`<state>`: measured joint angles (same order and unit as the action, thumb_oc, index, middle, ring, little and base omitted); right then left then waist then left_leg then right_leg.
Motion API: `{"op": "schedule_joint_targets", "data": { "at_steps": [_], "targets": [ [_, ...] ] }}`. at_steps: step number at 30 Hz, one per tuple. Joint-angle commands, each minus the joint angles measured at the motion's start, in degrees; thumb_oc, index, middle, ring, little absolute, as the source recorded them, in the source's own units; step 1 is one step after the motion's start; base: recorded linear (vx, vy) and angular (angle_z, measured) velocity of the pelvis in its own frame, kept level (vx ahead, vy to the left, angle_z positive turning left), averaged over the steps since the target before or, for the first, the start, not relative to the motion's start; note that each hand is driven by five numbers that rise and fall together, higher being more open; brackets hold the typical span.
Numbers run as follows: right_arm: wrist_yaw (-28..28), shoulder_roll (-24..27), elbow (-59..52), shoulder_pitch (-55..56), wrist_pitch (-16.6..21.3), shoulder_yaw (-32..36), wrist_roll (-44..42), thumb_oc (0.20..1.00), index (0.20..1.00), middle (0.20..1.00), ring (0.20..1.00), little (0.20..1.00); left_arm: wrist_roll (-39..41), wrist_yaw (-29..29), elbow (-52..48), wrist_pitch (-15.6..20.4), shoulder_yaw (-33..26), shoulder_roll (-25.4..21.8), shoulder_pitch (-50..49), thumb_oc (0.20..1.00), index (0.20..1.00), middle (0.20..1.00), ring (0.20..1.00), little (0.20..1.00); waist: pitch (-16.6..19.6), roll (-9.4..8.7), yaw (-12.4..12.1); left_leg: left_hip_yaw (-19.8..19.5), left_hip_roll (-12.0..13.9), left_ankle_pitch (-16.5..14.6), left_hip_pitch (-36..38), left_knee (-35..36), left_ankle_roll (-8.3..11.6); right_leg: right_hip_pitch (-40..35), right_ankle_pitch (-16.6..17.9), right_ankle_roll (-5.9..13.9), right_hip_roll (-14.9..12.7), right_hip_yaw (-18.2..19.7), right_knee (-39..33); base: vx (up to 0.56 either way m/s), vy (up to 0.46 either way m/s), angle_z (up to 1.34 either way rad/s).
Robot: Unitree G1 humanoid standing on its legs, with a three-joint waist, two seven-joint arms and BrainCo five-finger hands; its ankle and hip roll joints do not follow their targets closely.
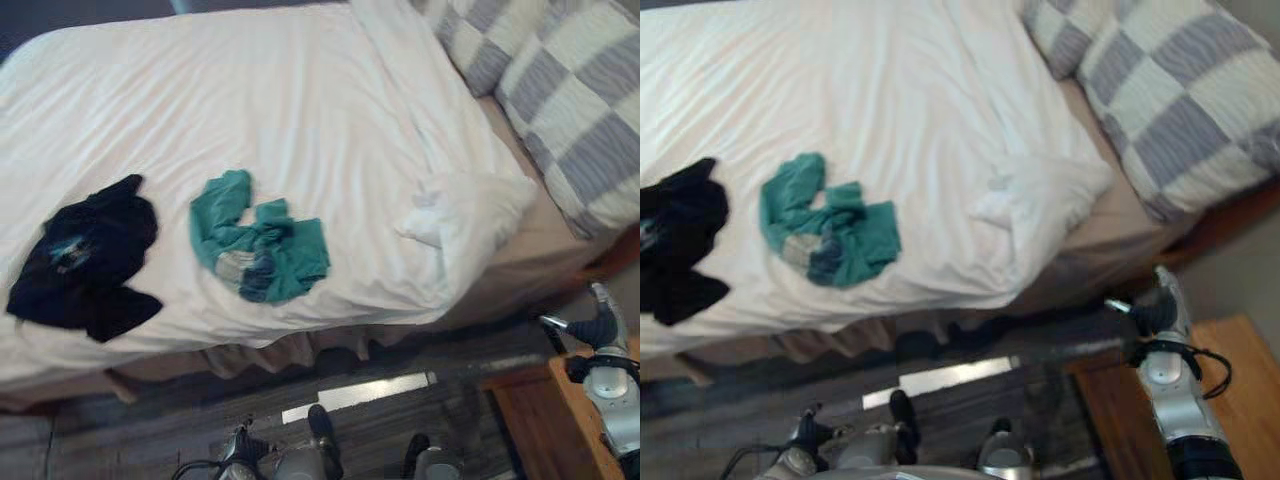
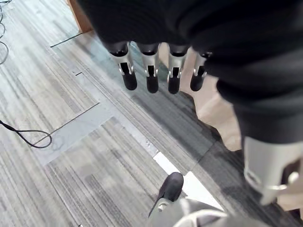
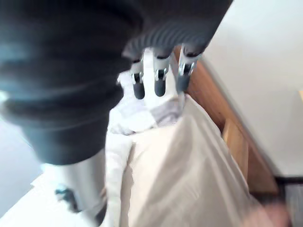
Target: Tidy up the quilt and then pick up the clothes from the bed and put them into the laundry hamper.
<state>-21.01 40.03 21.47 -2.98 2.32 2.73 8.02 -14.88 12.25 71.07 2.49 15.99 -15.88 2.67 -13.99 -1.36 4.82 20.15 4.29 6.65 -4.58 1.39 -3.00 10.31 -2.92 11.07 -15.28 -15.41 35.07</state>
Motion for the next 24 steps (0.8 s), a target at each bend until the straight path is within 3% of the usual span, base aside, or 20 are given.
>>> {"op": "schedule_joint_targets", "data": {
  "at_steps": [1,3,4,5,9,11,13,17,18,19,20,21,24],
  "targets": [
    [-1.7,4.5,0.2,-7.9,1.6,2.7,2.7,1.000,1.000,1.000,1.000,1.000,-1.4,0.4,-1.7,0.3,-1.9,-4.4,3.0,1.000,1.000,1.000,1.000,1.000,-2.6,-0.90,-1.5,-2.0,2.7,-8.9,5.0,-1.1,6.43,0.7,2.5,3.67,3.5,7.4,-19.1,0.00,-0.147,0.74],
    [-1.8,6.0,1.5,-9.4,1.4,2.0,2.9,1.000,1.000,1.000,1.000,1.000,-1.5,0.4,-1.7,0.6,-1.3,-4.8,3.6,1.000,1.000,1.000,1.000,1.000,-2.3,-0.92,-1.8,-2.9,2.9,-8.4,4.5,-0.4,6.96,-0.5,2.5,2.87,2.7,8.5,-23.2,0.03,-0.164,1.12],
    [-1.8,9.4,4.9,-12.1,0.3,0.9,3.2,1.000,1.000,1.000,1.000,1.000,-1.4,-0.3,-1.7,0.9,0.2,-5.5,4.6,1.000,1.000,1.000,1.000,1.000,-1.8,-1.25,-2.2,-5.8,2.9,-8.3,4.2,0.0,7.98,-0.8,3.8,1.98,0.6,12.6,-29.3,0.11,-0.253,1.13],
    [-1.8,10.7,7.3,-14.0,0.1,-0.6,3.6,1.000,1.000,1.000,1.000,1.000,-1.3,-0.4,-1.6,1.0,0.4,-6.1,5.1,1.000,1.000,1.000,1.000,1.000,-1.8,-1.51,-2.3,-6.6,2.9,-8.7,4.4,-0.4,8.29,-0.7,4.8,1.94,0.3,13.9,-31.1,0.13,-0.348,0.83],
    [0.6,13.7,14.6,-24.9,-0.3,-8.1,3.9,1.000,1.000,1.000,1.000,1.000,-1.1,-0.5,-1.3,2.1,1.5,-7.1,4.4,1.000,1.000,1.000,1.000,1.000,-1.2,-2.84,-4.5,-7.8,2.7,-8.9,3.3,-2.6,9.38,-2.7,7.4,3.38,-1.8,10.9,-34.8,0.06,-0.204,0.86],
    [1.1,14.1,16.5,-28.3,-0.4,-11.0,4.0,1.000,1.000,1.000,1.000,1.000,-0.8,-0.4,-1.3,2.2,1.3,-6.8,4.0,1.000,1.000,1.000,1.000,1.000,-1.1,-2.46,-4.5,-7.9,3.0,-8.6,2.9,-2.7,9.65,-2.5,7.4,3.28,-1.4,10.8,-34.9,0.03,-0.180,0.30],
    [2.5,16.5,24.3,-39.4,-0.6,-19.2,4.0,1.000,1.000,1.000,1.000,1.000,0.4,0.2,-1.7,2.8,2.5,-6.5,4.2,1.000,1.000,1.000,1.000,1.000,-2.4,-1.05,-5.2,-8.9,4.0,-6.6,0.7,-2.3,10.52,-1.0,7.0,2.48,-0.2,10.6,-34.1,-0.04,-0.143,0.24],
    [4.9,19.1,33.6,-50.4,-0.3,-27.2,3.0,1.000,1.000,1.000,1.000,1.000,1.7,-0.1,-2.4,3.7,4.2,-6.3,5.1,1.000,1.000,1.000,1.000,1.000,-4.1,1.44,-4.7,-10.1,5.1,-4.0,-1.3,-0.2,11.57,1.8,6.1,1.68,1.5,10.3,-33.0,-0.02,-0.064,0.09],
    [5.4,19.1,33.5,-51.2,0.0,-27.9,2.4,0.407,0.407,0.407,0.407,0.407,1.9,0.0,-2.6,3.7,4.3,-6.0,5.0,1.000,1.000,1.000,1.000,1.000,-4.6,1.95,-4.5,-10.0,5.3,-3.6,-1.6,0.2,11.68,2.6,5.8,1.51,1.9,10.3,-32.5,0.00,-0.056,0.23],
    [5.4,19.2,33.6,-51.3,0.0,-27.9,2.4,0.260,0.260,0.260,0.260,0.260,1.9,0.0,-2.6,3.7,4.3,-5.9,5.0,1.000,1.000,1.000,1.000,1.000,-4.5,1.99,-4.5,-10.0,5.4,-3.6,-1.7,0.2,11.70,2.7,5.8,1.50,1.9,10.3,-32.4,0.00,-0.055,0.04],
    [4.7,19.6,31.5,-51.6,0.3,-26.6,-0.3,0.602,0.602,0.602,0.602,0.602,3.1,0.0,-3.2,3.8,4.4,-5.3,4.9,1.000,1.000,1.000,1.000,1.000,-5.7,2.68,-4.0,-9.9,5.9,-3.0,-2.4,0.4,11.81,4.4,5.2,1.24,2.7,10.5,-30.8,-0.02,-0.055,-0.18],
    [4.7,19.9,30.8,-51.4,0.6,-26.8,-0.6,1.000,1.000,1.000,1.000,1.000,3.3,0.1,-3.1,3.9,4.4,-5.1,5.0,1.000,1.000,1.000,1.000,1.000,-6.2,2.85,-4.0,-10.0,6.0,-2.8,-2.8,0.4,11.87,5.2,4.9,1.05,2.9,10.7,-30.2,-0.02,-0.073,-0.32],
    [5.1,21.8,25.6,-49.4,2.0,-25.4,-3.4,1.000,1.000,1.000,1.000,1.000,3.9,-0.1,-3.2,3.8,3.9,-4.4,4.6,1.000,1.000,1.000,1.000,1.000,-7.2,3.32,-3.4,-9.5,6.6,-2.2,-3.1,0.8,12.05,7.0,4.3,0.93,3.4,10.8,-28.5,0.00,-0.051,-0.29]
  ]
}}
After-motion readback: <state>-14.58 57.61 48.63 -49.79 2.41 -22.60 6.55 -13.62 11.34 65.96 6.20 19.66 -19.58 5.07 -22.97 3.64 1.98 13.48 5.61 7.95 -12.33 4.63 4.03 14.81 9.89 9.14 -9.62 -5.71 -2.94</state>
